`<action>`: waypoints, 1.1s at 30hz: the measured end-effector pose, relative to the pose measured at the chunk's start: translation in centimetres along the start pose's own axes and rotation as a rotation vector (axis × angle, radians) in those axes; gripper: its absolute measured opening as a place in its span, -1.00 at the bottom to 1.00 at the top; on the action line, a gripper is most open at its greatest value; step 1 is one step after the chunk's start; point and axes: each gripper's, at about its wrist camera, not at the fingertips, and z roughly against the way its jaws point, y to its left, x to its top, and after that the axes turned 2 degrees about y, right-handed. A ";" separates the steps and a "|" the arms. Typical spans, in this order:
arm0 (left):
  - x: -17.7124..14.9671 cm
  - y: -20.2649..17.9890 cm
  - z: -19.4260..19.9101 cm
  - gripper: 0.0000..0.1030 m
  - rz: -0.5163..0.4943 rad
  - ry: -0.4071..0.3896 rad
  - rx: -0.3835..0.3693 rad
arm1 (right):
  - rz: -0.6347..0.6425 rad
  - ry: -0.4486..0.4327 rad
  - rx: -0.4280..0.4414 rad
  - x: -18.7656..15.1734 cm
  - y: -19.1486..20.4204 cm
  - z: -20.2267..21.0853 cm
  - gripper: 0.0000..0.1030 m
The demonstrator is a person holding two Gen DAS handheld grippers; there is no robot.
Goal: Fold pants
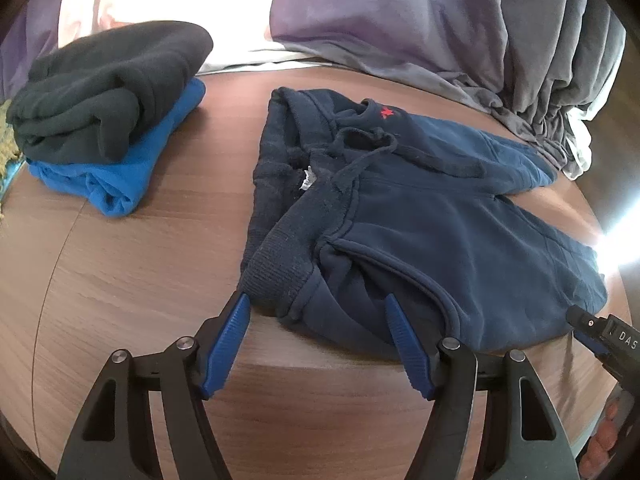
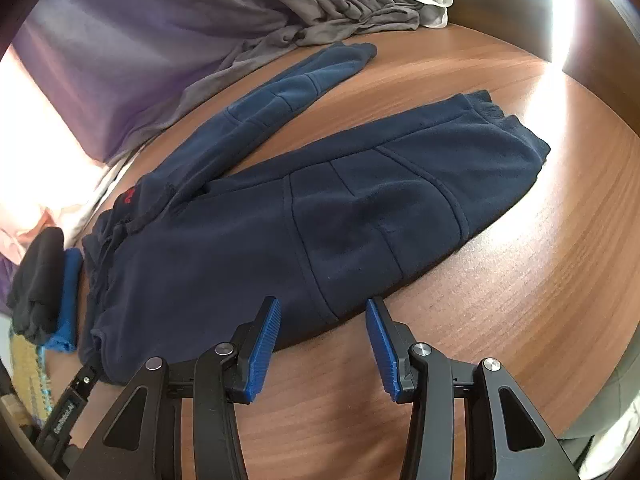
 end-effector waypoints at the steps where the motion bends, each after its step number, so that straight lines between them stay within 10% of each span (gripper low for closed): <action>1: 0.0 0.1 -0.1 0.35 0.004 0.010 0.003 | 0.002 -0.003 -0.003 0.1 0.1 -0.1 -0.12; 8: -0.4 0.6 -0.8 0.30 0.022 0.051 -0.020 | -0.007 -0.011 -0.031 0.3 0.3 -0.4 -0.13; 18: 0.0 -0.2 0.4 -0.57 0.051 0.014 -0.076 | -0.008 -0.022 -0.009 1.0 -0.3 -0.5 -0.76; 33: 2.5 -2.1 6.6 -0.61 0.078 -0.085 -0.072 | 0.093 -0.199 0.090 5.3 1.6 7.5 -0.83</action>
